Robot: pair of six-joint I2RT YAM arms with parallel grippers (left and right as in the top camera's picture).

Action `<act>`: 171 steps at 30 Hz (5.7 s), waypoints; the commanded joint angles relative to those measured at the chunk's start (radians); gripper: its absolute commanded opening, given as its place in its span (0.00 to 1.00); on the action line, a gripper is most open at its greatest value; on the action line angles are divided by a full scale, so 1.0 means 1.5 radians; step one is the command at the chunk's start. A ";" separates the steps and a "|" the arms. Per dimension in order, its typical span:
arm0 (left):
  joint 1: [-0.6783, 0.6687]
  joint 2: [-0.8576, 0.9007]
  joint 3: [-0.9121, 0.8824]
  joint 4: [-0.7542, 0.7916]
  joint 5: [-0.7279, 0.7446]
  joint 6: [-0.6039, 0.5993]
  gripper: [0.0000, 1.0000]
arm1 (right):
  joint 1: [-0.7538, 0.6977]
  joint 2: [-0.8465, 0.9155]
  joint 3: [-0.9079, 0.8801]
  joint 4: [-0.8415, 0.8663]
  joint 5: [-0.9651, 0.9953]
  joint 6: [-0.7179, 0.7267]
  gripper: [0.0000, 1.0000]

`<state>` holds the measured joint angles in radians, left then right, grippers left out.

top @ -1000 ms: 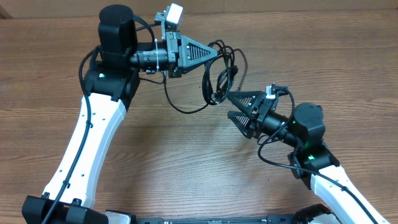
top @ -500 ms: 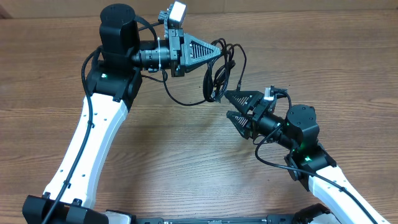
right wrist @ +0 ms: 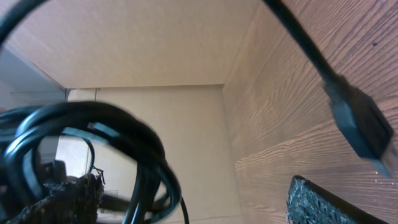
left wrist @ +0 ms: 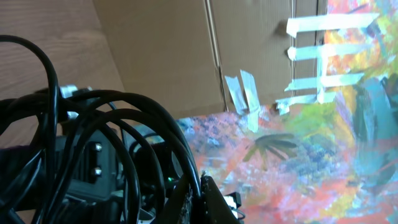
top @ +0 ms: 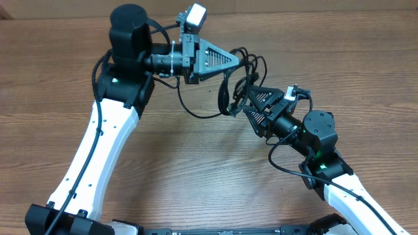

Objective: Untangle cables

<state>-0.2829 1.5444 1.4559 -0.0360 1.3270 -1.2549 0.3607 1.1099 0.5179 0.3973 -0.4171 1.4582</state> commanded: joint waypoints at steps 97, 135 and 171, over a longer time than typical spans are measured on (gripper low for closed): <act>0.155 -0.023 0.020 -0.775 -0.981 0.734 0.13 | -0.098 0.054 0.008 0.083 -0.282 -0.134 0.04; 0.153 -0.023 0.020 -0.737 -0.458 1.070 0.22 | -0.129 0.054 0.008 0.084 -0.285 -0.115 0.04; 0.062 -0.016 0.017 -0.662 -0.418 0.989 0.04 | -0.128 0.054 0.008 0.262 -0.337 0.099 0.04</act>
<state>-0.1837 1.5349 1.4666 -1.0378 0.6884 0.4744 0.1707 1.1961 0.5171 0.7490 -0.9119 1.6733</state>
